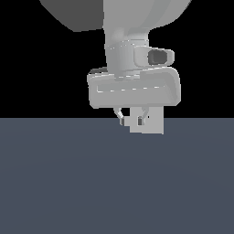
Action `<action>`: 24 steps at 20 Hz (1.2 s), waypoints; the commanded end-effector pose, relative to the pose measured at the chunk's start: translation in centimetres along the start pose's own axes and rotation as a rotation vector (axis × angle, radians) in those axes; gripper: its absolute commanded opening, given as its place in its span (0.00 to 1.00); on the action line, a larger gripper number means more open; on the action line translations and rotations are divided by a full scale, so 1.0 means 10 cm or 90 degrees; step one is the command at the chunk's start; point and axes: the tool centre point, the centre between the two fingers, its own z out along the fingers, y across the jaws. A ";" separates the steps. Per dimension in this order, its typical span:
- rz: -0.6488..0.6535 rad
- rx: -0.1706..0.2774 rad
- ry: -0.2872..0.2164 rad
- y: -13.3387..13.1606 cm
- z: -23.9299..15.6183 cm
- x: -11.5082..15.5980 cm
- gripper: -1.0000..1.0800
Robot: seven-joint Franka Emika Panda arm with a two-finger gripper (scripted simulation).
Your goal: Plug the charger into the wall socket.
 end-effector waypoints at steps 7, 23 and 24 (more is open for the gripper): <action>-0.007 0.003 -0.001 0.22 -0.02 0.19 0.00; -0.008 0.003 -0.002 0.24 -0.01 0.25 0.00; -0.008 0.003 -0.002 0.24 -0.01 0.27 0.00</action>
